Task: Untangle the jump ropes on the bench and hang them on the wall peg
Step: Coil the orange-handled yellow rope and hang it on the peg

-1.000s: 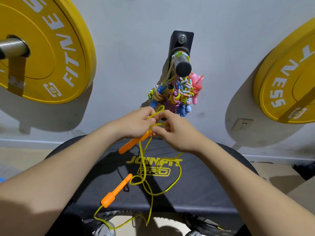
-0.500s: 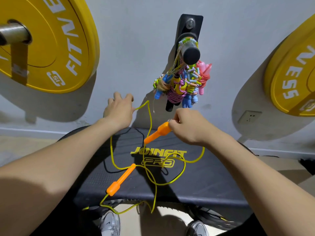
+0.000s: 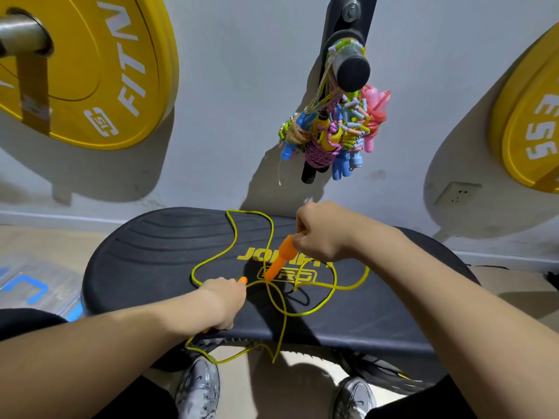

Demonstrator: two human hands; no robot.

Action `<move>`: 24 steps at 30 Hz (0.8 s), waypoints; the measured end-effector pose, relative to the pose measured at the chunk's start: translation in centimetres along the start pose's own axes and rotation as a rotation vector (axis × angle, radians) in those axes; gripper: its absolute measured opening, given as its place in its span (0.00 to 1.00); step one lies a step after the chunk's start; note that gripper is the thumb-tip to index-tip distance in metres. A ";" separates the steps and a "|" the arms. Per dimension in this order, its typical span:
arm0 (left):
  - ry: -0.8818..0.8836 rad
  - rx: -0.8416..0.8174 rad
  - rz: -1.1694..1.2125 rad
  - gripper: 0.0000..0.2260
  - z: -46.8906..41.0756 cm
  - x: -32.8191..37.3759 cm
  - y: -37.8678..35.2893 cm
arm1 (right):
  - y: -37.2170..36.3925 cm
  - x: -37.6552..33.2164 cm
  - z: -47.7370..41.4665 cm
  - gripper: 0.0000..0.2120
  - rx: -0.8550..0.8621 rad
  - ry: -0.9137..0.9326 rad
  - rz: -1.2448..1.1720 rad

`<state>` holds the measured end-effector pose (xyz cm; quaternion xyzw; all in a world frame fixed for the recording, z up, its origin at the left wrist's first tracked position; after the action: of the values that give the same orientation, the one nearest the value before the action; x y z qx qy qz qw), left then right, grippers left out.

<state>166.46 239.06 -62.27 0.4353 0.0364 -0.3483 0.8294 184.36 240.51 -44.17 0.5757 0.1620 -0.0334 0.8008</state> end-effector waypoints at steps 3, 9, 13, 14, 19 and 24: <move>-0.053 0.003 0.093 0.22 0.5 0.0 0.6 | -0.4 -0.1 0.0 0.16 -0.087 -0.008 0.049; -0.132 -0.134 0.697 0.19 2.1 -1.2 6.0 | -0.6 0.5 0.2 0.26 -0.157 -0.054 0.095; -0.383 -0.178 0.715 0.19 4.0 -2.5 9.7 | 0.5 1.7 0.1 0.16 0.004 -0.098 0.107; -0.466 -0.135 0.641 0.20 4.6 -3.0 10.7 | 0.9 2.0 0.2 0.13 0.048 -0.111 0.107; -0.559 0.208 0.729 0.16 6.9 -4.9 14.8 | 2.6 3.0 0.9 0.10 0.208 -0.130 -0.008; -0.410 0.569 0.539 0.12 8.4 -6.7 18.4 | 3.5 3.3 1.7 0.06 0.308 -0.095 -0.491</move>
<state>170.56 243.37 -41.85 0.5623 -0.3411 -0.1946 0.7277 188.71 240.59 -41.45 0.6318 0.2515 -0.2773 0.6787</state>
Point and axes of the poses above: each hand's wrist, its own z-axis away from the middle knuckle, its own y-axis out of the back of the hand, x = y × z, the point moved 5 cm from there along -z, towards the middle knuckle, and after that the axes turned 9 degrees about -z, right-handed, at the moved point
